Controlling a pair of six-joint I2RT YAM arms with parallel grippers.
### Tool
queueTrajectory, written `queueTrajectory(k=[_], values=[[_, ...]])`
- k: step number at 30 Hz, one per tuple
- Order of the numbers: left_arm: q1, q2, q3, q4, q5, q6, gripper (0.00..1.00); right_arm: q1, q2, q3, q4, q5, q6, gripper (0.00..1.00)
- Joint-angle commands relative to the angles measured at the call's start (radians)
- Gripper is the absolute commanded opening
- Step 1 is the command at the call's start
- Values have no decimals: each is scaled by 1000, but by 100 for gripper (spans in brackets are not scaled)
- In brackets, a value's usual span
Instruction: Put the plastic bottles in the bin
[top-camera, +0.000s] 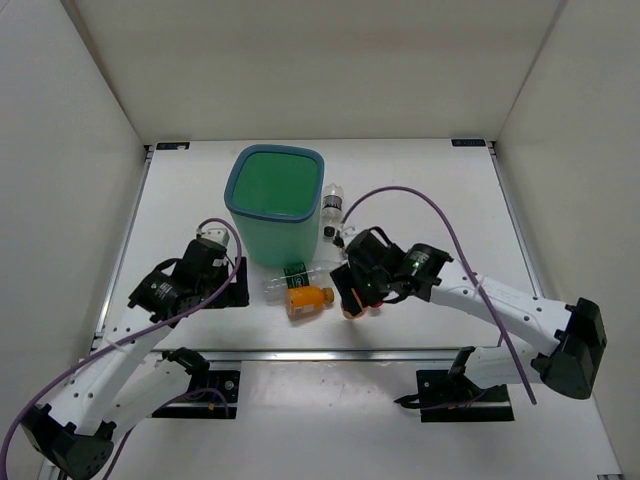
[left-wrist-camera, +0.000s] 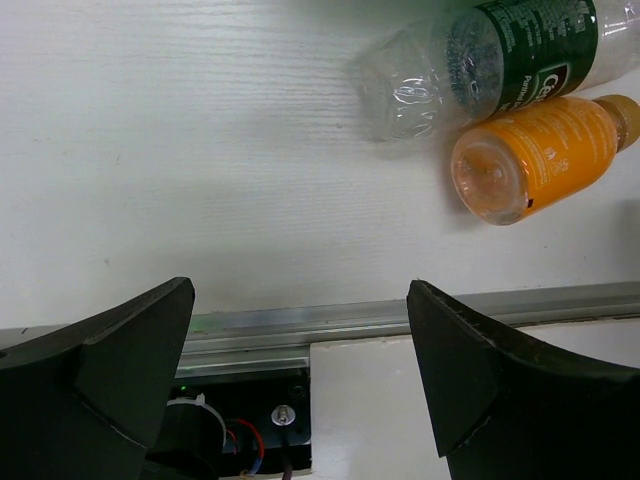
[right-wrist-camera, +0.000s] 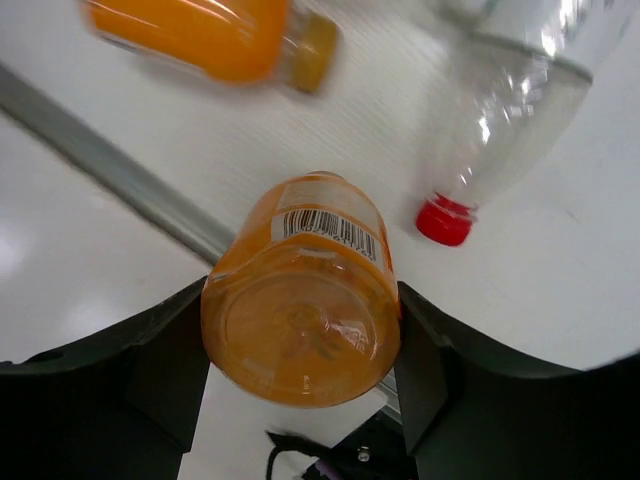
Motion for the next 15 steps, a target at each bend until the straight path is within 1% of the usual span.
queueTrajectory(k=[1,2,3,4,5,6,7,8,10,11,13,14,15], values=[[-12,-13,-23,42,43,12,99,24,-26,233,41,-90,-56,25],[-10,-10,-22,49,46,18,99,18,-25,277,48,-120,-74,20],[-10,-4,-22,57,63,24,98,-1,-5,365,48,-158,-99,18],[-10,2,-22,60,70,28,99,-33,17,451,59,-190,-100,19],[-9,2,-22,66,77,28,98,-53,52,540,71,-260,-119,17],[-12,5,-32,75,75,31,99,-76,72,580,76,-326,-146,18],[-18,10,-32,83,84,31,99,-73,115,646,94,-327,-160,18],[-19,4,-39,97,100,34,99,-67,165,677,117,-325,-185,19],[-21,8,-42,103,110,44,99,-61,240,819,130,-293,-225,20],[-23,13,-40,101,100,41,99,-65,311,899,128,-292,-226,19],[-15,13,-34,114,116,46,99,-114,395,1000,131,-316,-225,19],[-30,16,-28,121,114,43,99,-134,449,1050,146,-309,-216,19],[-33,19,-22,132,110,46,98,-139,492,1062,153,-281,-205,20]])
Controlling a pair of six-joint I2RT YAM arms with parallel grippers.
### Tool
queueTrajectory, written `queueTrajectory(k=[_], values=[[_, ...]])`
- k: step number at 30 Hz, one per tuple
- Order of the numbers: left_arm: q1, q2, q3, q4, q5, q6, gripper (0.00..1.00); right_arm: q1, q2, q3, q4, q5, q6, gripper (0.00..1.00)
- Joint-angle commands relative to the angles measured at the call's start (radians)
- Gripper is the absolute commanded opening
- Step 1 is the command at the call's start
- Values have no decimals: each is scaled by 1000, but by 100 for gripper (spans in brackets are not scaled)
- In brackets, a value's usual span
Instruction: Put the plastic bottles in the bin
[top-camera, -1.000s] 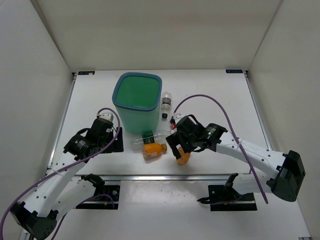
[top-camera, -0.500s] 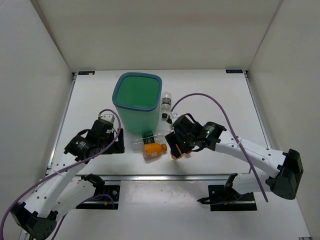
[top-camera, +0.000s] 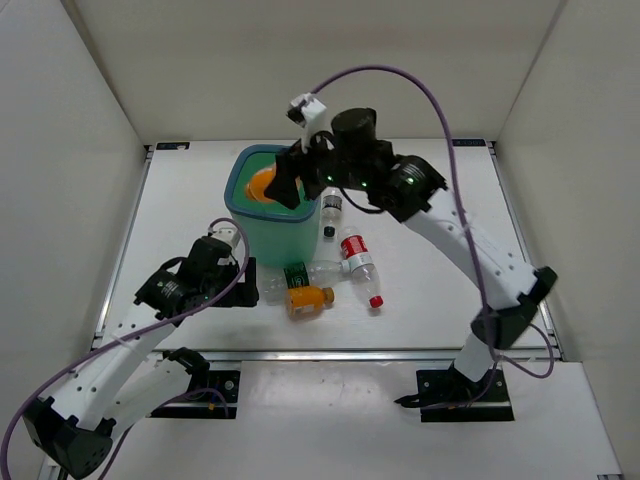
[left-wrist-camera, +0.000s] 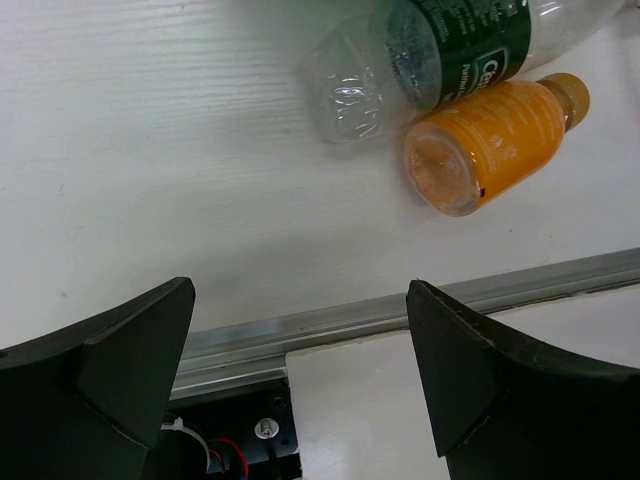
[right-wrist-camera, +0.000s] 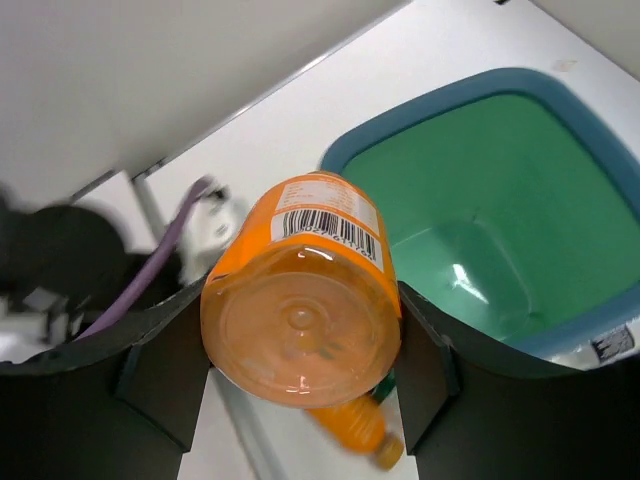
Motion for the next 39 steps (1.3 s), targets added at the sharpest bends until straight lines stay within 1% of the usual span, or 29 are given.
queueTrajectory(k=[1,3,4,5,6,8,11,12,13,14,17,18,19,20,22,23,25,28,30,32,34,36,39], values=[[-18,7,13,49,19,18,98,-74,123,87,53,40,-6,21],[-15,30,20,46,19,30,98,-120,184,110,80,59,11,23],[-15,47,26,47,24,42,99,-133,210,122,74,63,26,28],[-15,53,29,47,28,47,98,-140,223,143,53,48,23,40],[-9,61,23,52,41,61,99,-150,241,147,35,48,31,46],[-24,75,17,61,39,68,99,-142,252,147,30,30,5,69],[-71,107,55,64,94,104,98,-136,240,167,-16,39,-33,89],[-106,118,63,72,94,111,99,-145,228,173,-34,28,-26,92],[-142,128,72,79,88,117,98,-151,209,173,-39,22,-35,95],[-159,136,77,91,96,122,99,-160,211,167,-45,11,-27,96],[-244,185,117,102,108,171,99,-179,107,96,-65,13,-29,97],[-278,188,120,111,108,179,98,-189,82,61,-74,34,-27,97],[-324,208,129,116,102,191,99,-197,35,6,-84,42,-24,97],[-341,223,135,127,102,206,99,-205,-21,-23,-81,51,-20,97],[-393,263,144,150,102,225,99,-264,-102,-166,-85,50,3,98],[-401,291,146,164,102,237,99,-289,-171,-204,-85,30,20,98],[-433,337,167,173,65,265,99,-355,-261,-344,-96,36,42,100],[-465,426,200,228,50,302,99,-410,-403,-486,-105,51,52,99],[-484,493,210,242,-4,308,99,-449,-482,-552,-107,13,52,99],[-499,527,212,256,-83,303,99,-510,-527,-615,-114,-18,62,98],[-498,553,194,289,-126,312,98,-541,-564,-639,-119,-29,55,98],[-490,564,159,326,-198,320,99,-570,-595,-659,-113,-53,51,99],[-492,559,120,413,-174,341,99,-593,-613,-695,-102,-72,46,99]])
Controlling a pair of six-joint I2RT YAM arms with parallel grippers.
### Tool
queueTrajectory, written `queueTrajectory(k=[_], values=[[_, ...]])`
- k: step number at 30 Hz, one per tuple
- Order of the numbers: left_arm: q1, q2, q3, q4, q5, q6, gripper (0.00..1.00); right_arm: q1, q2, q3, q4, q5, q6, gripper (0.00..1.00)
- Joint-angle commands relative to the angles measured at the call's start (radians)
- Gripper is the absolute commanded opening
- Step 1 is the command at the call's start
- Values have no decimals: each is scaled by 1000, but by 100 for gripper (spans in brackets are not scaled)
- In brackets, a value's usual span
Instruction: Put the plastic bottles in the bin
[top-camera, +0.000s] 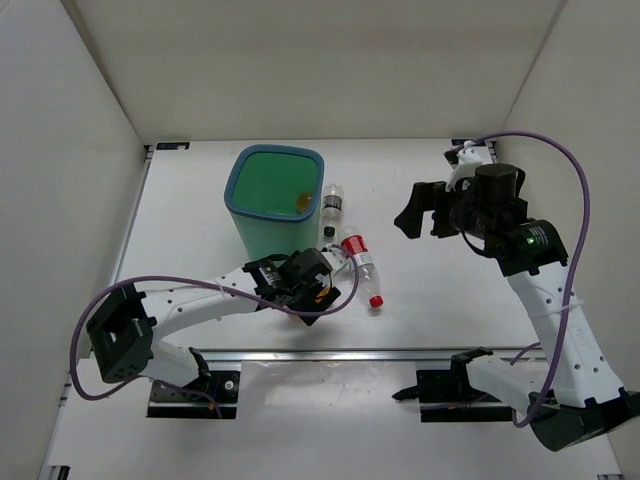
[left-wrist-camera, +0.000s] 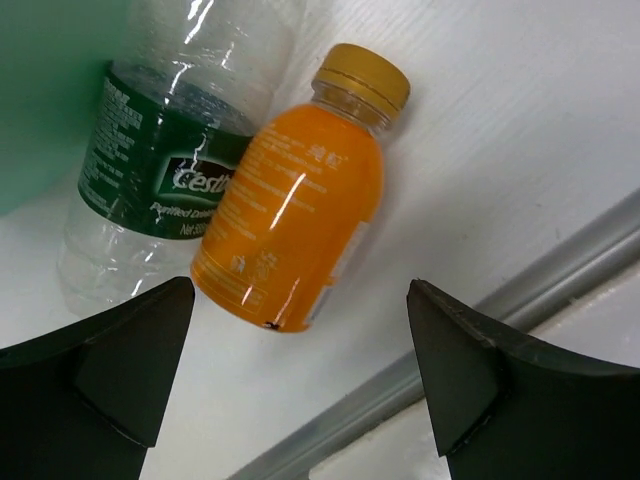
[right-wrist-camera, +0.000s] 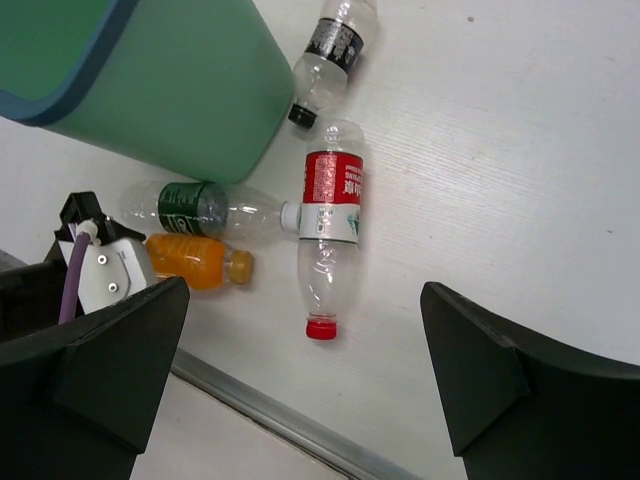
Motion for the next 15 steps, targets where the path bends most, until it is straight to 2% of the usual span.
queueTrajectory(k=[1,5,9,15], values=[[7,-15,-32,119,-60,42,99,-12,-24,-28,30,-47,-4,98],[-21,26,-84,205,-86,59,98,-27,-30,-70,41,-51,-11,99],[-36,83,-75,179,-66,45,93,-65,-49,-113,59,-67,5,98],[-45,69,-107,173,-69,30,76,-107,-78,-162,96,-96,10,98]])
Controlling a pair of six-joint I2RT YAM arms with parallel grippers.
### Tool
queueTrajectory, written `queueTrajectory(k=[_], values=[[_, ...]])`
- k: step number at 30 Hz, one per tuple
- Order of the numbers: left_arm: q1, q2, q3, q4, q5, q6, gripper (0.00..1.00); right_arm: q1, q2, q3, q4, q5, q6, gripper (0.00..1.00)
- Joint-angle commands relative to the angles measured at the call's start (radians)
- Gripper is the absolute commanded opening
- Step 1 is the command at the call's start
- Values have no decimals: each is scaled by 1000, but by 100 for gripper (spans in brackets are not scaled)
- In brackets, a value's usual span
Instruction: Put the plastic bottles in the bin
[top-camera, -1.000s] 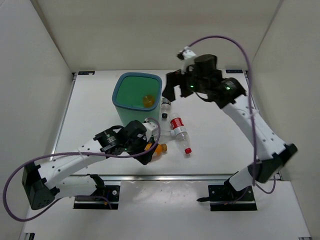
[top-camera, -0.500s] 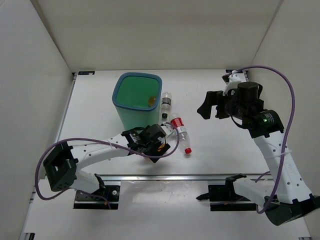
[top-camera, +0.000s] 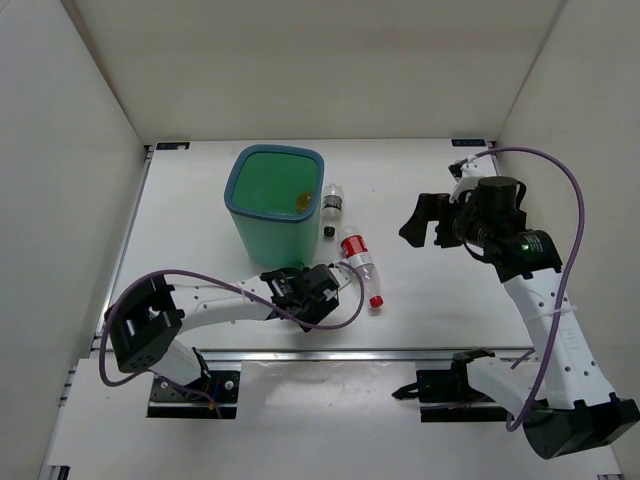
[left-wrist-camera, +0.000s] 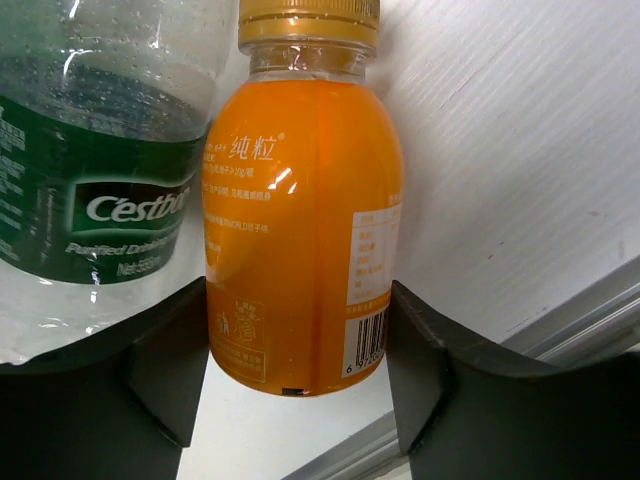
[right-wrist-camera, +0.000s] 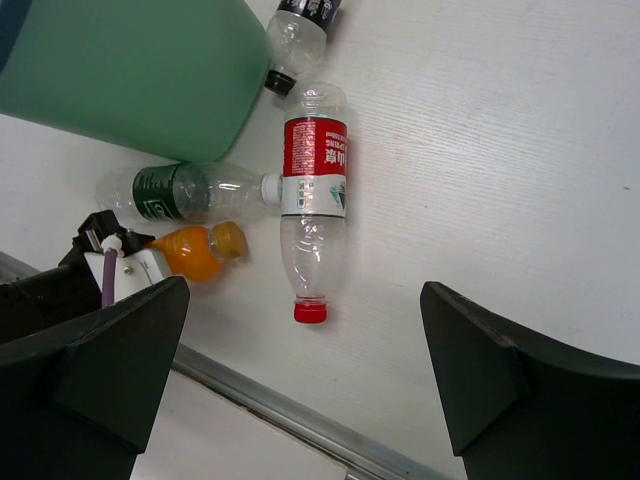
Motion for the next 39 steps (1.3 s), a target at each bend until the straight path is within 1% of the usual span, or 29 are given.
queueTrajectory(k=[1,3,6,7,8,9,11,12,13,15,16,17,18,20,21,22,25,27,28,29,30,31,33,34,35,36,37,38,39], values=[[-16,-31,-6,26,-9,-13,69,-6,-32,-29,72,-31,13,98],[-22,-40,-6,16,0,-16,61,-17,-41,-35,69,-26,15,98],[-33,-65,37,-10,25,-36,41,-28,-44,-66,70,-28,25,98],[-40,-86,69,-24,35,-37,40,-32,-55,-84,73,-34,27,98],[-40,-109,103,-53,61,-46,35,-34,-56,-103,82,-35,33,99],[-37,-124,126,-76,84,-48,34,-36,-68,-136,90,-43,54,99],[-48,-210,204,-110,146,-68,33,-22,-64,-189,124,-38,73,98],[-37,-235,223,-107,158,-72,33,6,-65,-234,136,-20,85,98],[-10,-312,308,-86,205,-100,33,62,-43,-291,185,30,106,98],[8,-341,364,-87,210,-102,34,93,-24,-319,208,54,110,98],[28,-350,420,-76,191,-94,34,115,-12,-348,240,55,110,98],[48,-352,476,-75,122,-98,34,130,11,-360,279,51,108,99],[67,-344,525,-64,91,-94,33,156,25,-371,300,52,107,99],[140,-336,565,-26,-42,-91,35,232,52,-367,361,71,98,99],[156,-326,582,0,-108,-86,36,254,85,-371,371,107,88,99],[192,-307,597,32,-185,-85,39,289,118,-355,371,145,73,99],[301,-261,610,97,-260,-82,40,362,209,-315,365,227,45,99],[370,-243,584,132,-236,-76,40,377,256,-298,362,264,35,99],[380,-241,570,148,-236,-79,39,377,260,-295,365,281,33,99],[391,-230,556,160,-227,-76,41,377,278,-305,374,291,28,100],[394,-227,532,163,-242,-68,52,368,292,-310,386,293,28,99],[392,-221,516,175,-248,-60,56,372,292,-316,392,301,25,99],[401,-215,486,181,-260,-69,57,379,306,-350,432,301,2,99],[410,-217,475,181,-259,-74,61,383,313,-354,443,304,-8,99],[430,-214,472,180,-236,-83,71,400,318,-362,461,307,-16,99],[447,-218,461,181,-209,-97,74,411,335,-371,483,310,-19,98],[460,-218,461,178,-172,-114,83,415,355,-370,495,310,-24,98],[472,-221,465,175,-158,-118,98,415,370,-370,503,313,-25,96],[469,-215,474,169,-150,-128,98,418,385,-365,512,313,-25,96]])
